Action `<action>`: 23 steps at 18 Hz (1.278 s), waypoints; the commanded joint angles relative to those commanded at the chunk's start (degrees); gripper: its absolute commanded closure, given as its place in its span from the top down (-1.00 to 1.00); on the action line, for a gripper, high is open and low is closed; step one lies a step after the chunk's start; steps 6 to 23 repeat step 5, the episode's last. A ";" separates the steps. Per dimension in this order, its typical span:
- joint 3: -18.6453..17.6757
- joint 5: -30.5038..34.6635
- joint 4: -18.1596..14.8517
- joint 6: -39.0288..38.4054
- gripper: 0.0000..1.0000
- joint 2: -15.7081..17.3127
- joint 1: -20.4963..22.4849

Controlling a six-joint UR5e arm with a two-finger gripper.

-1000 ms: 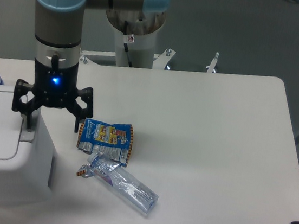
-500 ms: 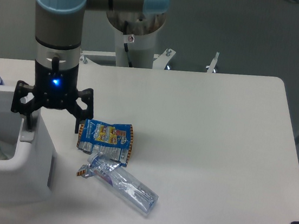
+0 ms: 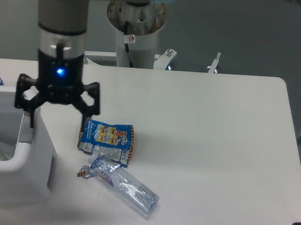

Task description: Open the trash can

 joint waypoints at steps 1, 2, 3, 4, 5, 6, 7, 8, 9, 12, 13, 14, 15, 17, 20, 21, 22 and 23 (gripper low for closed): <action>-0.26 0.79 -1.22 1.94 1.00 0.44 0.97; -0.35 2.10 -3.32 3.78 1.00 0.88 1.59; -0.35 3.68 -6.13 5.89 1.00 1.41 2.64; -0.44 5.70 -9.12 8.43 1.00 1.76 3.69; -0.44 6.85 -10.62 9.59 1.00 1.85 4.05; -0.44 6.85 -10.62 9.59 1.00 1.85 4.05; -0.44 6.85 -10.62 9.59 1.00 1.85 4.05; -0.44 6.85 -10.62 9.59 1.00 1.85 4.05; -0.44 6.85 -10.62 9.59 1.00 1.85 4.05; -0.44 6.85 -10.62 9.59 1.00 1.85 4.05; -0.44 6.85 -10.62 9.59 1.00 1.85 4.05; -0.44 6.85 -10.62 9.59 1.00 1.85 4.05; -0.44 6.85 -10.62 9.59 1.00 1.85 4.05; -0.44 6.85 -10.62 9.59 1.00 1.85 4.05; -0.44 6.85 -10.62 9.59 1.00 1.85 4.05; -0.44 6.85 -10.62 9.59 1.00 1.85 4.05; -0.44 6.85 -10.62 9.59 1.00 1.85 4.05; -0.44 6.85 -10.62 9.59 1.00 1.85 4.05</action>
